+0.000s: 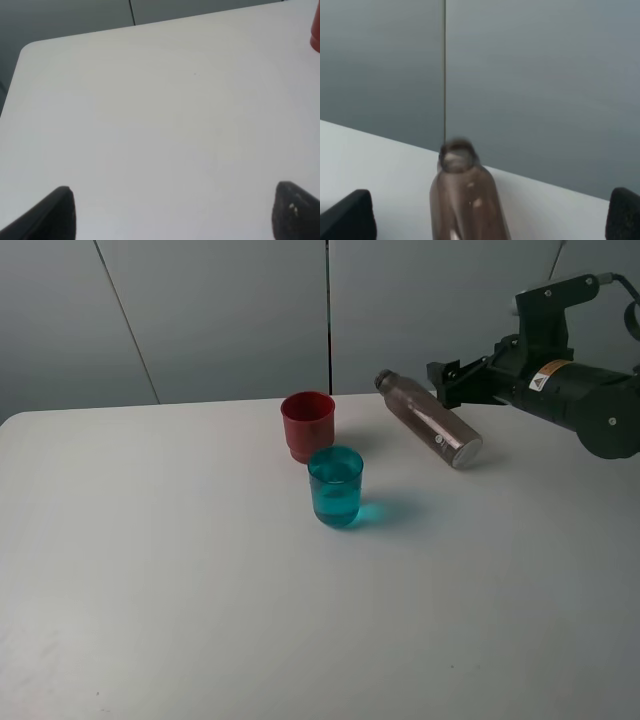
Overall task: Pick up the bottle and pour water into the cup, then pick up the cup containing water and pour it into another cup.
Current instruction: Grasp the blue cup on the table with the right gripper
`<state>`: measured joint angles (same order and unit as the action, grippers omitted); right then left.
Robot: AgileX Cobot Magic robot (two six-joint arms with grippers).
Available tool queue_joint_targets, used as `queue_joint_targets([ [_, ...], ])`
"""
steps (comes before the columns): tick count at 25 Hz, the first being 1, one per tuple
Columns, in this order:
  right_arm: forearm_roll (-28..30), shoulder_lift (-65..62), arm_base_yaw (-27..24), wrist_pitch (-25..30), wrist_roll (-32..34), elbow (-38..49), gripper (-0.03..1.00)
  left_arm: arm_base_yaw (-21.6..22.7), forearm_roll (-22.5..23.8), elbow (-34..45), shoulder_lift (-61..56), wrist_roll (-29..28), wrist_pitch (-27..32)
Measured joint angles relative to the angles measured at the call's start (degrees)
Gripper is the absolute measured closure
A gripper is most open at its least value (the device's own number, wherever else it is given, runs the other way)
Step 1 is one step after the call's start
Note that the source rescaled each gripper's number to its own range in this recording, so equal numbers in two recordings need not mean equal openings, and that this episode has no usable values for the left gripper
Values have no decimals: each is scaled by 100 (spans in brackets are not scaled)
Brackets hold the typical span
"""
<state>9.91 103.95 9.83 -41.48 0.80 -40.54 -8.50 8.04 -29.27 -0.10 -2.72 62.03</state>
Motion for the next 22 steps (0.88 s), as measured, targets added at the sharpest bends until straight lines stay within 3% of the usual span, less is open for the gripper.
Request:
queue_joint_targets([
  [11, 116, -374, 0, 299, 11, 0, -3, 0, 0, 0, 0, 11, 0],
  [22, 889, -1519, 0, 1815, 842, 0, -3, 0, 0, 0, 0, 11, 0],
])
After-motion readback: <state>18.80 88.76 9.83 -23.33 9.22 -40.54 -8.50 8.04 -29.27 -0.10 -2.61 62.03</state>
